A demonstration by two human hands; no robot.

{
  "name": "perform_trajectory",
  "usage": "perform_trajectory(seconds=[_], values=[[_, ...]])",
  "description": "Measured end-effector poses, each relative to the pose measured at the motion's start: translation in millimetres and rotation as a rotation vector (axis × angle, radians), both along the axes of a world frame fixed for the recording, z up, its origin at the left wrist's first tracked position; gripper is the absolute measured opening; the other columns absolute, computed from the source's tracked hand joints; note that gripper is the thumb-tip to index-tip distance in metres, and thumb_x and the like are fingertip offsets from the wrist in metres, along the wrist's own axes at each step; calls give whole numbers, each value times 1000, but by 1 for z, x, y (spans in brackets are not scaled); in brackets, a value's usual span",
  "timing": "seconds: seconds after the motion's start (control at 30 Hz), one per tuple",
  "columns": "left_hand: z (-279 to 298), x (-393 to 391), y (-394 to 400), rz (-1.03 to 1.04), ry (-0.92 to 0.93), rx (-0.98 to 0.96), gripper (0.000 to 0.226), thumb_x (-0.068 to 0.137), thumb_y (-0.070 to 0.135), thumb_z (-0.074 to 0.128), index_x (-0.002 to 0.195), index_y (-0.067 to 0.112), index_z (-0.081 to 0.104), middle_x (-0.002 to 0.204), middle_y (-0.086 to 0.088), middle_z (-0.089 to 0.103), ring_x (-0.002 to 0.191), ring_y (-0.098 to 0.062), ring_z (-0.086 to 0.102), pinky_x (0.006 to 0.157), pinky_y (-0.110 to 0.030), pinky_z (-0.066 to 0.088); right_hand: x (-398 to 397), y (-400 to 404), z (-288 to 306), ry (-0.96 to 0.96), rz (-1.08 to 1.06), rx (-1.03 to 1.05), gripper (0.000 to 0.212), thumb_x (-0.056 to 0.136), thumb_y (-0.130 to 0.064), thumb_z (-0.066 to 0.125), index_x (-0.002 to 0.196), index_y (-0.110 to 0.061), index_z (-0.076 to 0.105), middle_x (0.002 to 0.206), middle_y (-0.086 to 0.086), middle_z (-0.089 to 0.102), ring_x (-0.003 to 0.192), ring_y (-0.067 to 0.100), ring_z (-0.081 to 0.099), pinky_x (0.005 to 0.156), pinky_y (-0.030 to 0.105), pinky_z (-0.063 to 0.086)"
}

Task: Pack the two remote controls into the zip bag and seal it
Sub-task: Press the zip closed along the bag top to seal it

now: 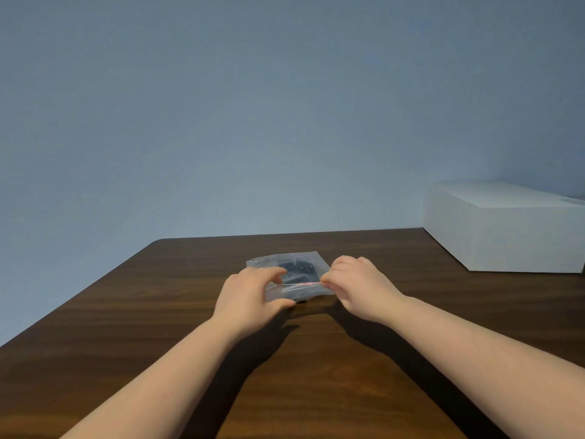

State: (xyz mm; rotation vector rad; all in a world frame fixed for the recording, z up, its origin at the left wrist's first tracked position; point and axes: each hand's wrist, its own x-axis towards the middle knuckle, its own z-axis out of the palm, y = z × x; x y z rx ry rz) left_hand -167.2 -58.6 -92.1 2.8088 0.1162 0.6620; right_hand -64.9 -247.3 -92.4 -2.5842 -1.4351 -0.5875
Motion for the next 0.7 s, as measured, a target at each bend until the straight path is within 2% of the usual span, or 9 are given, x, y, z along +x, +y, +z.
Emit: perform_trajectory(seconds=[0.07, 0.17, 0.3, 0.43, 0.57, 0.7], values=[[1, 7, -8, -12, -3, 86, 30, 84, 43, 60, 110, 29, 66, 112, 8, 70, 104, -12, 58, 91, -33, 49, 0, 0, 3, 40, 5, 27, 23, 96, -24, 51, 115, -22, 63, 116, -1, 63, 116, 17, 47, 96, 34, 38], [-1, 13, -10, -12, -22, -48, 20, 85, 34, 62, 100, 25, 72, 102, 5, 72, 92, -11, 61, 82, -30, 53, 2, -1, 5, 90, 7, 76, 25, 96, -29, 48, 114, -23, 65, 112, -2, 65, 113, 15, 48, 94, 34, 38], [-3, 16, -7, -12, -58, -203, 17, 83, 29, 66, 97, 22, 72, 91, 4, 70, 80, -7, 57, 74, -24, 50, -1, 6, 4, 128, 2, 129, 31, 91, -39, 55, 116, -24, 64, 114, -4, 65, 114, 13, 47, 96, 36, 38], [-6, 16, -6, -21, -90, -274, 11, 83, 28, 67, 92, 23, 69, 79, 9, 63, 75, -8, 57, 68, -21, 47, -5, 22, 3, 110, 46, 148, 24, 91, -34, 58, 109, -22, 67, 108, -2, 66, 109, 15, 48, 93, 36, 39], [-7, 16, -3, -34, -80, -287, 7, 82, 26, 68, 85, 21, 70, 80, 7, 64, 74, -7, 56, 65, -19, 45, -1, 26, 3, 110, 73, 159, 22, 92, -34, 56, 104, -23, 70, 101, -4, 68, 103, 14, 50, 90, 34, 40], [-6, 18, -1, -60, -91, -292, 12, 81, 27, 69, 92, 22, 70, 81, 10, 61, 71, -4, 53, 62, -15, 41, 1, 27, 5, 151, 77, 169, 23, 91, -34, 57, 104, -22, 72, 101, -4, 70, 103, 13, 50, 92, 35, 40]])
